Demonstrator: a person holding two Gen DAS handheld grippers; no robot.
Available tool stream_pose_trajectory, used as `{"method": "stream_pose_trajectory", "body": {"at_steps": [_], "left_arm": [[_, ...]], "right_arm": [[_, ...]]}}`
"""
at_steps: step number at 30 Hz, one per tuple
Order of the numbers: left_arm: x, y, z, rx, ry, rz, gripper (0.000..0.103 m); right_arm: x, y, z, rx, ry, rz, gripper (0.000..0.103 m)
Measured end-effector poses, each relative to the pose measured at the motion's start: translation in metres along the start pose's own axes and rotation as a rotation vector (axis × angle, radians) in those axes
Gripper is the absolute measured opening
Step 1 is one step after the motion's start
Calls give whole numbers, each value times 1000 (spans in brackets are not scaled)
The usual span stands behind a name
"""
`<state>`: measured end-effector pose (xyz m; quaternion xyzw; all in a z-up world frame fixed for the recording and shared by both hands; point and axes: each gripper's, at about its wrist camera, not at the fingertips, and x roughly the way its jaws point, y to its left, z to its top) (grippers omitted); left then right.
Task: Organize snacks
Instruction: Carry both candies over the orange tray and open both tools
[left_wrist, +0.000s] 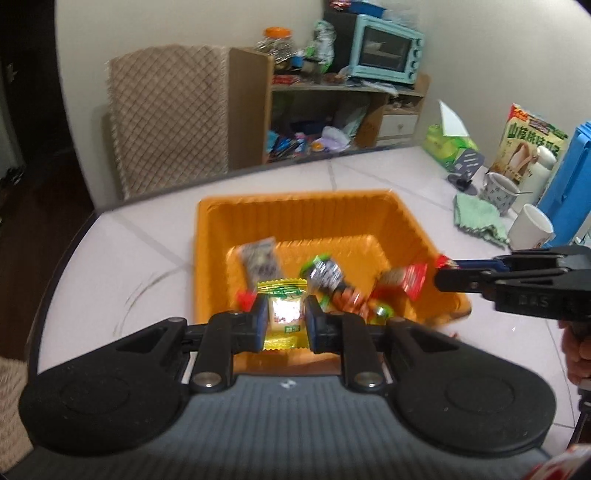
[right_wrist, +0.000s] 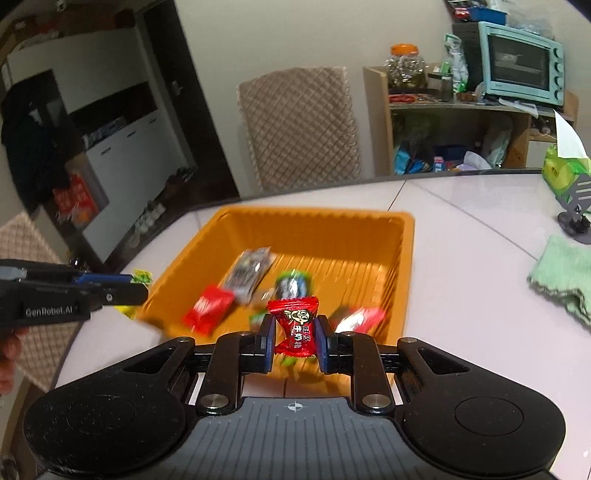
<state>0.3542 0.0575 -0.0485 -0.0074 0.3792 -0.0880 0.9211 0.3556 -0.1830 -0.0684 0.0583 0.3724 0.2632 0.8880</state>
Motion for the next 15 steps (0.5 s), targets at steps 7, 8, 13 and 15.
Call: {"method": "stream_pose_trajectory", "body": {"at_steps": [7,8,13,15], "left_arm": [[55,-17,34,45,29,-47,19],[63,-19,37,50,38,-52,19],[90,-27,46,56,64,-76,19],[100,-28,49,56,69,-79,19]], "right_arm": [[31,-21,31,-9,-3,-26,23],[36,-23,33,-15,0,-31,23],[59,-32,42,-36,21,-53,23],[66,-36,43,-37,28,-57,23]]}}
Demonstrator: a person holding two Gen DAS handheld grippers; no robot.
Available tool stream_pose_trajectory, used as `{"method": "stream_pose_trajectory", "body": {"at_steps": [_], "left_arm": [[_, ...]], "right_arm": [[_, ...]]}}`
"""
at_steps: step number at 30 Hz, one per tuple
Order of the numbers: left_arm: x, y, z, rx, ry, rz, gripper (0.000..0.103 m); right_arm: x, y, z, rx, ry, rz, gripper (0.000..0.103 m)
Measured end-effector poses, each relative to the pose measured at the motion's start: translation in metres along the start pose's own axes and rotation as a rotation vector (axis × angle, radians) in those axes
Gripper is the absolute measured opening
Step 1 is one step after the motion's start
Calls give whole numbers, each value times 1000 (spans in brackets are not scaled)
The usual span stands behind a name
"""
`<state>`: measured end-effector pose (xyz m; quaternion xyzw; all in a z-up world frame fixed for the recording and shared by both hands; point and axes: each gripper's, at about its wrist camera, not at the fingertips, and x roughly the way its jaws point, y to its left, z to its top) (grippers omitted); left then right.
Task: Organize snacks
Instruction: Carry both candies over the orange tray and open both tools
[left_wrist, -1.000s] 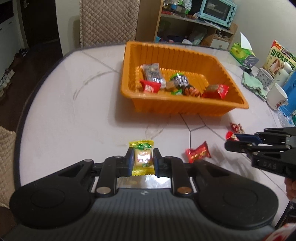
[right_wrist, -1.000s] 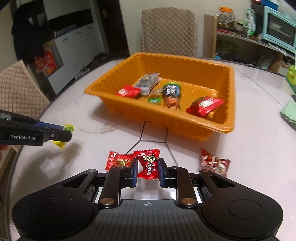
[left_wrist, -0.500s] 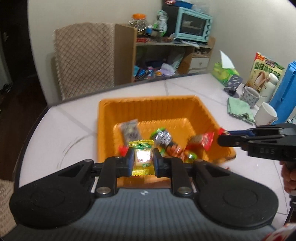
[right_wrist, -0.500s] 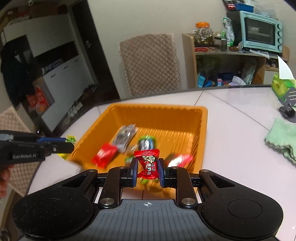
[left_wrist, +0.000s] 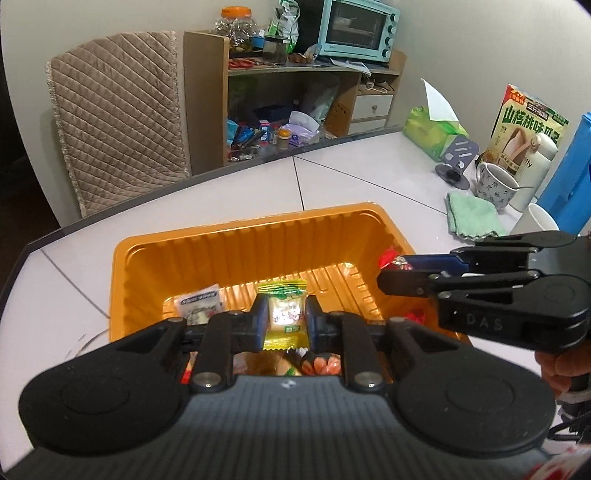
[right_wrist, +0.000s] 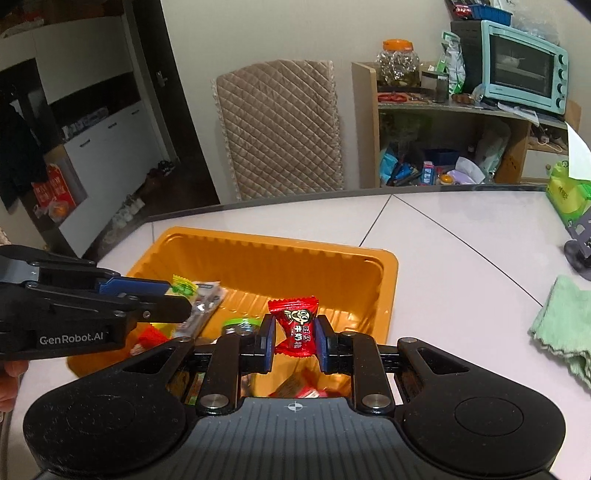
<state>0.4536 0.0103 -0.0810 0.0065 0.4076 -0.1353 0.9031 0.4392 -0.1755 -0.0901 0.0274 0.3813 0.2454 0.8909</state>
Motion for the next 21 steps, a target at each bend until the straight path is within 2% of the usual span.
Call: {"method": "stream_pose_trajectory", "body": {"at_steps": [11,12,15,21], "left_arm": [[20,-3,9,9,13,-18,19],[21,-4,9,8,14,-19,19],[23,-4,7,10,21,-22,19],[25,-3,3,11,33,-27,19]], "right_arm": [[20,-13,8,33,-7,-8,24],[21,-15,8,43,0,-5,26],[20,-19,8,58,2,-8,45],[12,-25,2,74,-10,-25,47]]}}
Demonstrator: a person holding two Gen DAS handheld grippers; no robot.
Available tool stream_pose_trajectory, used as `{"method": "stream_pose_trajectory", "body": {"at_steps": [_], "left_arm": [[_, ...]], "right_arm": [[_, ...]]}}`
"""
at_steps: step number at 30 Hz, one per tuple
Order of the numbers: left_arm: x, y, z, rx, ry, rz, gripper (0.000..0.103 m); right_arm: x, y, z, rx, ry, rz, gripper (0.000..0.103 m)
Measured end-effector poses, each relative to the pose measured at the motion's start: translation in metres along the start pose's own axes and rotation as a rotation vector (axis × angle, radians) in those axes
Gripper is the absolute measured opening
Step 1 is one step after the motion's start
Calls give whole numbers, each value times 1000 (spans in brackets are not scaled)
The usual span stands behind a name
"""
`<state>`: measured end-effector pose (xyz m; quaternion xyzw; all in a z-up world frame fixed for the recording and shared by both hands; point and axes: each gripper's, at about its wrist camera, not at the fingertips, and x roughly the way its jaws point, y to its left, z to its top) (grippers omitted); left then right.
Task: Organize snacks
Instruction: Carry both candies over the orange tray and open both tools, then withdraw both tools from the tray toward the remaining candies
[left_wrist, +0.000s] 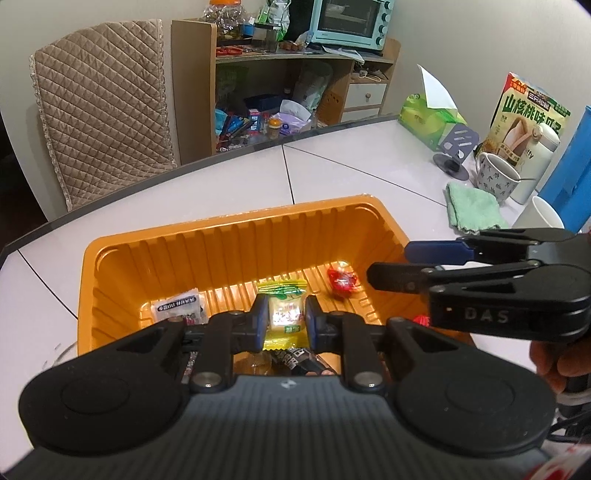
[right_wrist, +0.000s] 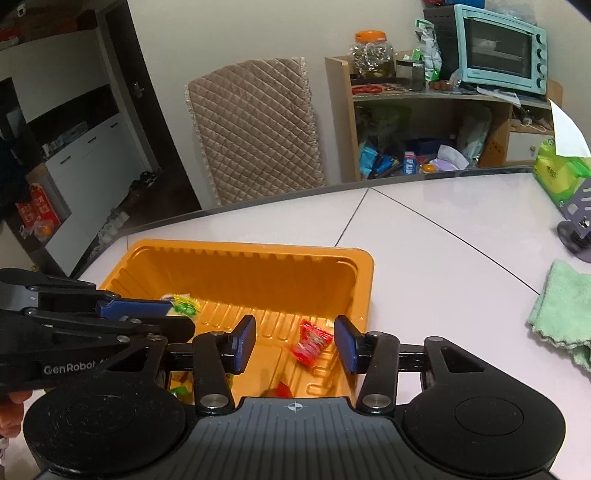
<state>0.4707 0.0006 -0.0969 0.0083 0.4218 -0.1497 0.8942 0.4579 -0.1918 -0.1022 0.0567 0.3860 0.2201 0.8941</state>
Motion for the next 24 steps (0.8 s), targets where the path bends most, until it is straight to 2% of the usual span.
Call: {"method": "stream_pose_trajectory", "body": {"at_steps": [9,13,14,15,17,24], "left_arm": [[6,-8,8,14,-3,-13,19],[5,-12,15,30,-32,2,19],[5,-13,17,31,-37,3,22],[4,-13,18,24,-42,8,29],[1,-10,20,6,-51,14,35],[-24,2,11,-46,-50,7,35]], "right_arm": [[-14,-4,-1,4,-18,-27,47],[-19,-6,-2,5,-22,-35,47],[-20,-6,-2,10,-23,-36,47],[-22,-6,-2,16,-25,-34,47],[-25,-5,-2,23,-27,-32,47],[-45,5,-7,37,-41,4,47]]}}
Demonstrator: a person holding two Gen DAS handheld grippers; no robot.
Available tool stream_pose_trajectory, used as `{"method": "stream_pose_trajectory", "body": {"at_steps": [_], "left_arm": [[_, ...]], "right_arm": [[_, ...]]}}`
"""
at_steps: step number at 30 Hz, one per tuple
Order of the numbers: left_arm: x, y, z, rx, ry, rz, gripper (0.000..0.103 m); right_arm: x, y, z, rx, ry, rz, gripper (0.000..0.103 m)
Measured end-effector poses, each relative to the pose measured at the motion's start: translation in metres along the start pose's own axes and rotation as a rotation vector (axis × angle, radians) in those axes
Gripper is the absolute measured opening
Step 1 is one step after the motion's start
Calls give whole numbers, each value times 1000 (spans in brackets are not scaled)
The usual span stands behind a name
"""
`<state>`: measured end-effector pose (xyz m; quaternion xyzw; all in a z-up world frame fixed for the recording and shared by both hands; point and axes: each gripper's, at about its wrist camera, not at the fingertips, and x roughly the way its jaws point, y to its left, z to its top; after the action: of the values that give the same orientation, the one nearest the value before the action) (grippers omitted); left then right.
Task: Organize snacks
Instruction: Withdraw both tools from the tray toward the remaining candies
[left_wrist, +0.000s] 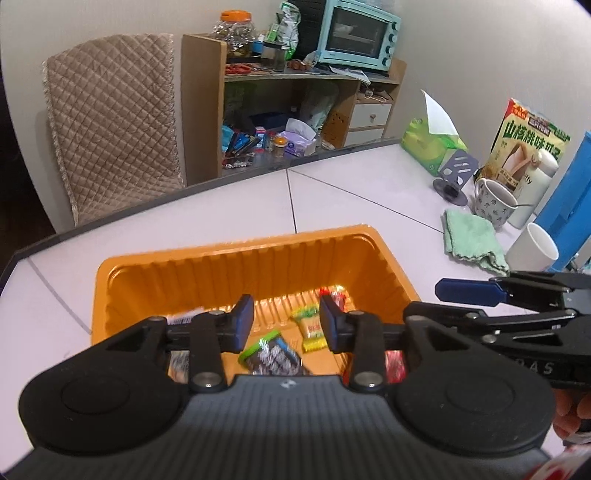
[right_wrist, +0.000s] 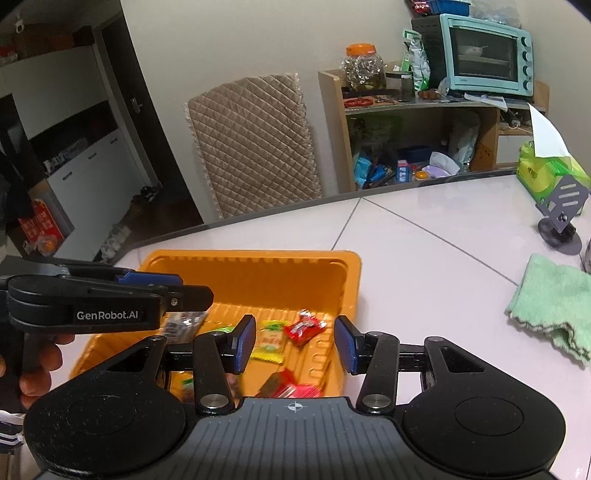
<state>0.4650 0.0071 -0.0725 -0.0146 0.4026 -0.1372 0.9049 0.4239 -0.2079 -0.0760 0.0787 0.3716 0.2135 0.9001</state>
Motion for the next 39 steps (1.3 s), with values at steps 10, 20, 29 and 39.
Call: {"method": "stream_pose_trajectory", "body": {"at_steps": [10,20,29,39], "left_arm": [[-64,15,-43,-83,21,28,35],[-125,7,-102,-121,26,52,35],[-154,-22,-154,-122,72,39,35],[-173,-46,-193,-155,121,21,35]], "right_arm": [[-45,19,-30,36,-16,31,66],[-98,32,-75,77,-9,20,68],[-137,42,-115,111,13,18,69],[-160,51,-147,105,51,2,69]]}}
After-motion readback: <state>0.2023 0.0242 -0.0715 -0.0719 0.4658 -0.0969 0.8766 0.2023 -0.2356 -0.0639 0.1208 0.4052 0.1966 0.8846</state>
